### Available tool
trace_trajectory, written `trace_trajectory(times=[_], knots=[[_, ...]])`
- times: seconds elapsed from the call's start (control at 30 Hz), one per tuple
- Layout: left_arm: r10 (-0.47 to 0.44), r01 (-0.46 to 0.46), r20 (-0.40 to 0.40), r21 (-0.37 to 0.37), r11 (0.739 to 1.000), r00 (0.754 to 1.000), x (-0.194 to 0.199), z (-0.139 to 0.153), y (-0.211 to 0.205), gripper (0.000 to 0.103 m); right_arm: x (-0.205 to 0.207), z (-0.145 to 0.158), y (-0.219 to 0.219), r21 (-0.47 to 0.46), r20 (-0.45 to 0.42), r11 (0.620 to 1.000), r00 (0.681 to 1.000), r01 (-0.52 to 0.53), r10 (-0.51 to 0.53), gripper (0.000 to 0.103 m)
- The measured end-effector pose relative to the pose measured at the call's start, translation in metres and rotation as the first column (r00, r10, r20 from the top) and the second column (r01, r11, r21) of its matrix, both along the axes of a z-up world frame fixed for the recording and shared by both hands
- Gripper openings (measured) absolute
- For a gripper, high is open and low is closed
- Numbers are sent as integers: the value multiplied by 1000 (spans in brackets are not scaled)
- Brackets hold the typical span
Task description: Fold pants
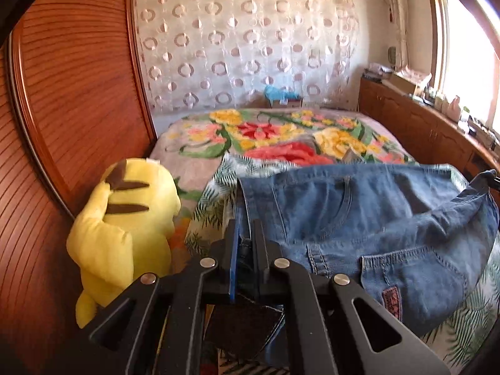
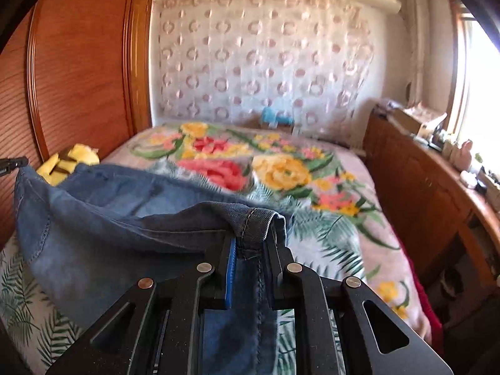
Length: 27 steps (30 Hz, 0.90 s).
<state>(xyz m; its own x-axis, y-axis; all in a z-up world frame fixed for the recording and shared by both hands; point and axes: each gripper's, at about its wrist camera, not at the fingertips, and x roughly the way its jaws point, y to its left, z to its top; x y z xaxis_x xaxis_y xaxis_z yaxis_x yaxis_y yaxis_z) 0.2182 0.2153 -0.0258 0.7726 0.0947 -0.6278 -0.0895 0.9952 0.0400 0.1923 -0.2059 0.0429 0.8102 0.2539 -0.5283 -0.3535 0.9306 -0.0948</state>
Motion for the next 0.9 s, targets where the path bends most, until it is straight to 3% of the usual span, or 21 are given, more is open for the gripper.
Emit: trace_trajectory(times=[0.1,0.27,0.37,0.43,0.53,0.67,0.9], knots=[[-17,18,-52,21,1000,999,-16,-13,-3,8,6,-20,-1,-20,-60,1000,998,-4,2,15],[-47,49,-106,9,999,993,-46,-22,-4,13,19,-22,-6,-21,-112,1000,994,-24,21,15],[-27,28,-88,1,1000,996,-52,-12,-1,30,18,-20,-8,-36,-112,999,993,-29,25,15],[-21,20,-59,-7,1000,998,-51,-3,2,52,19,-21,-11,-32,-120,999,992,-28,24,15],[-41,40,-30,-27,999,999,-38,11,4,69,20,-13,-16,-31,-125,999,992,-29,25,15],[-70,69,-38,-26,997,997,-10,17,4,71,16,-8,-18,-24,-115,999,993,-28,25,15],[-104,81,-226,-106,991,969,31,-9,23,67,9,-19,-15,-17,-113,999,993,-32,30,15]])
